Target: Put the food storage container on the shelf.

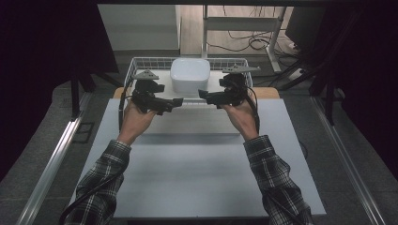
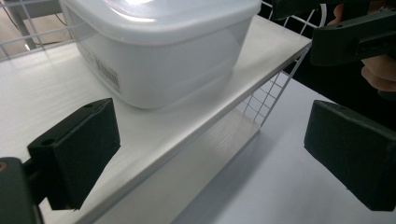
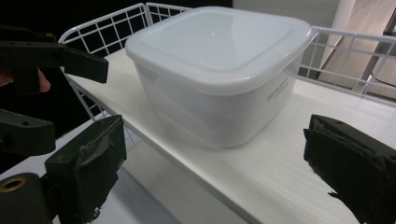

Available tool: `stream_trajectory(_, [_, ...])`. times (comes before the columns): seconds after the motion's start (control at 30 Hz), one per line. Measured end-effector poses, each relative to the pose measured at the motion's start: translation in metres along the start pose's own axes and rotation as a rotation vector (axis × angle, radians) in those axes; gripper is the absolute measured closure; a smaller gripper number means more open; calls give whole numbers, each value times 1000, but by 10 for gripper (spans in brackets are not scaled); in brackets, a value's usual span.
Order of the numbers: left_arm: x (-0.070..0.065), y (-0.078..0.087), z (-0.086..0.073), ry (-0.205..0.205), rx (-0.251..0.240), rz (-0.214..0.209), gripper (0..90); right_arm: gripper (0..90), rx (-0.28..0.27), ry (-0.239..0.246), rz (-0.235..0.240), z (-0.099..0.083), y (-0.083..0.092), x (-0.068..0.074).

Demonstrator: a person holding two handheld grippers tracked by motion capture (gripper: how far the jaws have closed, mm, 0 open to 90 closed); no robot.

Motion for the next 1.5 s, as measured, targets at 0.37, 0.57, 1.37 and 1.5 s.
stream_trajectory(0.37, [-11,2,-12,-30,-31,-35,44,47,26,41,18,-19,5,4])
stream_trajectory(0.57, [-19,3,-22,-53,-22,-58,36,47,32,67,31,-30,8,8])
stream_trajectory(1.37, [-55,10,-67,-51,30,-93,25,33,56,125,71,-68,23,22])
stream_trajectory(1.5, [-61,9,-77,-36,26,-102,27,7,56,119,78,-76,24,22])
Point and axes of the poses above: each handheld gripper's, and its own axes: y roughly backward along the jaws, z roughly out of its top, x roughly to its left, the point moved 7 cm from there along -y, roughly forward along the jaws, and after that the axes turned 14 degrees about -y, right-handed, at the moved point
